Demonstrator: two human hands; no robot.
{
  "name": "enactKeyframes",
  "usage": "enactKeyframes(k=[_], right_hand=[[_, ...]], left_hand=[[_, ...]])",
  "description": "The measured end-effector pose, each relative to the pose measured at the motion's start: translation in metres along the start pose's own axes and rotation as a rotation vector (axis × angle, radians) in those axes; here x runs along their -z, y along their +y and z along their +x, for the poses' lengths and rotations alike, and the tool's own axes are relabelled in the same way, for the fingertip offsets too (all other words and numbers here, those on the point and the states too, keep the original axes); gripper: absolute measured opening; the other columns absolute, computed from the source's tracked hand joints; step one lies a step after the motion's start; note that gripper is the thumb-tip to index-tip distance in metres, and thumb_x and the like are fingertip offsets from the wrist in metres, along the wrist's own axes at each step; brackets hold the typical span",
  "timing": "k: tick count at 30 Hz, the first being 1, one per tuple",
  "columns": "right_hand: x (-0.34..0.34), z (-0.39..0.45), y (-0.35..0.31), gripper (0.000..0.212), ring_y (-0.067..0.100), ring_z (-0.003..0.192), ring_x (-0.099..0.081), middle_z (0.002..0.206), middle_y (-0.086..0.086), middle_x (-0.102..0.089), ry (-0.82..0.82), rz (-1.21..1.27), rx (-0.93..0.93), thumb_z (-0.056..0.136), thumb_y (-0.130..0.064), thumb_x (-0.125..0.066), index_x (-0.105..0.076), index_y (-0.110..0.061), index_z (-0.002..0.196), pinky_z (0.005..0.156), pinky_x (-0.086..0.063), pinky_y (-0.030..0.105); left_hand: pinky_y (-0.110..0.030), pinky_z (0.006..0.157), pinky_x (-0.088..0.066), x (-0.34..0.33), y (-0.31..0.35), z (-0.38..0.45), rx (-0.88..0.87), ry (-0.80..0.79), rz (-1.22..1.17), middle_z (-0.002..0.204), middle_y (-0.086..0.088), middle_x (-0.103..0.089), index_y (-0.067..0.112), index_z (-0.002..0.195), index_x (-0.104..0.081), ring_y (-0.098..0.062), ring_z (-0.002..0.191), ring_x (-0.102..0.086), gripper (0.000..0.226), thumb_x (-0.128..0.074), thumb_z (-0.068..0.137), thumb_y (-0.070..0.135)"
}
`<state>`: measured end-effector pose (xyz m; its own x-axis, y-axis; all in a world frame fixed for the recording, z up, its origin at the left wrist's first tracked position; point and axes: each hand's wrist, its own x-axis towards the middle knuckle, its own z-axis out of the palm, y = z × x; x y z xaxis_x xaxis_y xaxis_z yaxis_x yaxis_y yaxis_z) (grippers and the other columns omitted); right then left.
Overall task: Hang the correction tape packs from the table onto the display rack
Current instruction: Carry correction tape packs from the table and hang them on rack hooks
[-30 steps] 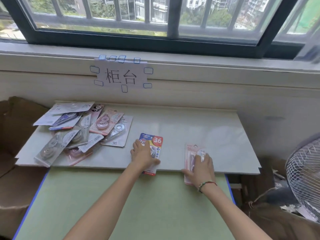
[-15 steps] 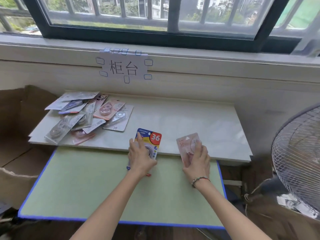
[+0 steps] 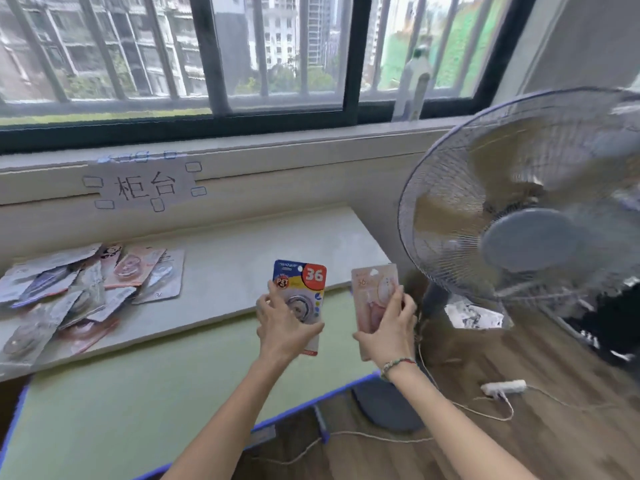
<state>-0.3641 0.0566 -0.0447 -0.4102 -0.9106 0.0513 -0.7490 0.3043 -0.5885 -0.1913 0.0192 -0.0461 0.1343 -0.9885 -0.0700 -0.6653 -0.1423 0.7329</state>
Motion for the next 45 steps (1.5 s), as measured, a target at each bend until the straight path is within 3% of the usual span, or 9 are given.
enactKeyframes(k=[5,9,15,20,27,36,45], right_hand=[[0.05,-0.067,0.045,0.126,0.035,0.132,-0.025,0.145,0.021,-0.018,0.206,0.02,-0.214,0.064,-0.035,-0.086,-0.002,0.007,0.147,0.109,-0.019,0.03],[0.096,-0.128,0.089,0.131,0.033,0.131,-0.025,0.142,0.021,-0.021,0.369,0.033,-0.381,0.061,-0.038,-0.087,0.0,0.009,0.147,0.108,-0.022,0.033],[0.176,-0.229,0.162,0.129,0.033,0.127,-0.031,0.141,0.021,-0.019,0.586,0.06,-0.597,0.063,-0.033,-0.088,0.002,0.009,0.147,0.107,-0.023,0.027],[0.249,-0.325,0.227,0.125,0.031,0.126,-0.034,0.141,0.019,-0.019,0.754,0.033,-0.774,0.065,-0.033,-0.086,-0.001,0.007,0.147,0.103,-0.023,0.023],[0.351,-0.48,0.335,0.123,0.032,0.125,-0.032,0.137,0.017,-0.022,0.964,-0.044,-1.023,0.06,-0.034,-0.088,-0.009,0.001,0.147,0.103,-0.032,0.032],[0.466,-0.674,0.464,0.123,0.033,0.129,-0.032,0.141,0.015,-0.021,1.131,-0.099,-1.227,0.066,-0.033,-0.085,0.0,-0.001,0.149,0.099,-0.037,0.038],[0.529,-0.775,0.554,0.121,0.034,0.128,-0.03,0.142,0.014,-0.018,1.238,-0.086,-1.382,0.069,-0.032,-0.083,0.002,-0.001,0.149,0.1,-0.037,0.04]], left_hand=[[-0.046,0.104,-0.033,-0.016,0.025,-0.064,-0.161,-0.129,-0.017,0.138,-0.012,-0.037,0.014,0.153,0.007,-0.03,0.132,-0.034,0.124,-0.079,0.069,0.045],[-0.049,0.103,-0.038,-0.034,0.053,-0.119,-0.307,-0.243,-0.106,0.133,-0.013,-0.038,0.014,0.153,0.003,-0.032,0.127,-0.039,0.127,-0.082,0.065,0.047],[-0.041,0.099,-0.04,-0.074,0.116,-0.223,-0.521,-0.472,-0.099,0.142,-0.02,-0.029,0.007,0.152,0.008,-0.036,0.128,-0.042,0.129,-0.084,0.068,0.042],[-0.043,0.096,-0.043,-0.126,0.171,-0.333,-0.698,-0.637,-0.069,0.141,-0.016,-0.032,0.006,0.152,0.007,-0.033,0.126,-0.044,0.128,-0.08,0.069,0.051],[-0.047,0.095,-0.047,-0.204,0.242,-0.528,-0.924,-0.862,-0.09,0.136,-0.016,-0.034,0.005,0.151,0.007,-0.034,0.121,-0.048,0.126,-0.078,0.07,0.051],[-0.043,0.092,-0.045,-0.292,0.302,-0.788,-1.078,-1.076,-0.097,0.139,-0.013,-0.033,0.008,0.152,0.008,-0.031,0.127,-0.043,0.131,-0.081,0.066,0.051],[-0.047,0.088,-0.05,-0.361,0.343,-0.946,-1.162,-1.211,-0.096,0.129,-0.012,-0.037,0.011,0.151,0.002,-0.032,0.116,-0.048,0.124,-0.082,0.066,0.046]])
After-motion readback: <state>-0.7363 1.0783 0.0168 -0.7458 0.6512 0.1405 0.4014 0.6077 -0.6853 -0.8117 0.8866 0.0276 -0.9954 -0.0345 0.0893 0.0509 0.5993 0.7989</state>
